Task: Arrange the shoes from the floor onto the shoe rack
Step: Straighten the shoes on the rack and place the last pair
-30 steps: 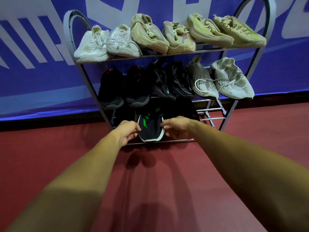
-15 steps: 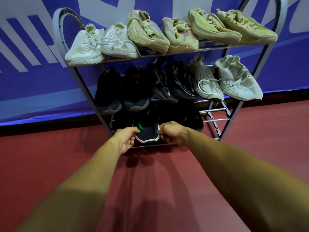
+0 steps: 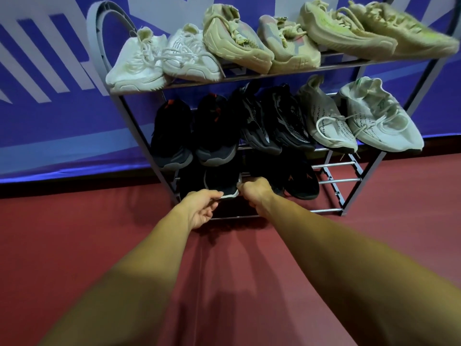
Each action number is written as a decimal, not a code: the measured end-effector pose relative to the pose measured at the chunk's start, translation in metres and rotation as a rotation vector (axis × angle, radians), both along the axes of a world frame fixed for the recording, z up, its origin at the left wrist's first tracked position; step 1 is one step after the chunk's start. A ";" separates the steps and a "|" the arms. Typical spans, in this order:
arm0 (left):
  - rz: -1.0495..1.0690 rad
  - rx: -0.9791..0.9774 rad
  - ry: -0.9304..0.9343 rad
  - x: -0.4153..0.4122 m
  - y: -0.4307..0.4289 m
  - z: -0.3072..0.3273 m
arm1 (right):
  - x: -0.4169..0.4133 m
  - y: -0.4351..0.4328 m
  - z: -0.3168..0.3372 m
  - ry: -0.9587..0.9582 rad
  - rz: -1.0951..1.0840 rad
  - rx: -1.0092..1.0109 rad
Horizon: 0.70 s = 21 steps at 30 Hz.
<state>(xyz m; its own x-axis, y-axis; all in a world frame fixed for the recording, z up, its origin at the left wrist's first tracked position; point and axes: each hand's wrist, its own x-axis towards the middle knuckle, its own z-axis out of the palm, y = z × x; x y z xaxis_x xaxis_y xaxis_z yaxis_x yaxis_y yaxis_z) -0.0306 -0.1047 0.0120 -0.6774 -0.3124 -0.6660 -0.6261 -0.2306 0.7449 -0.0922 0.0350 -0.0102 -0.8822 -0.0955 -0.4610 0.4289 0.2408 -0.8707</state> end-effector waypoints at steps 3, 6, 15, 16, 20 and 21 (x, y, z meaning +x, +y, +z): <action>0.000 -0.024 0.009 -0.002 0.006 -0.002 | 0.001 0.013 0.007 -0.017 0.082 -0.001; -0.019 -0.097 -0.023 -0.002 0.012 -0.005 | 0.001 0.020 0.009 -0.029 0.178 0.075; -0.084 -0.188 -0.029 0.001 0.024 0.003 | 0.005 0.024 0.024 0.050 0.338 0.264; -0.104 -0.203 -0.038 0.004 0.024 0.002 | 0.007 0.028 0.025 0.062 0.364 0.283; -0.160 -0.271 -0.058 0.017 0.029 0.005 | 0.015 0.051 0.031 0.118 0.419 0.369; -0.167 -0.282 -0.050 0.020 0.031 0.007 | 0.017 0.059 0.033 0.138 0.421 0.390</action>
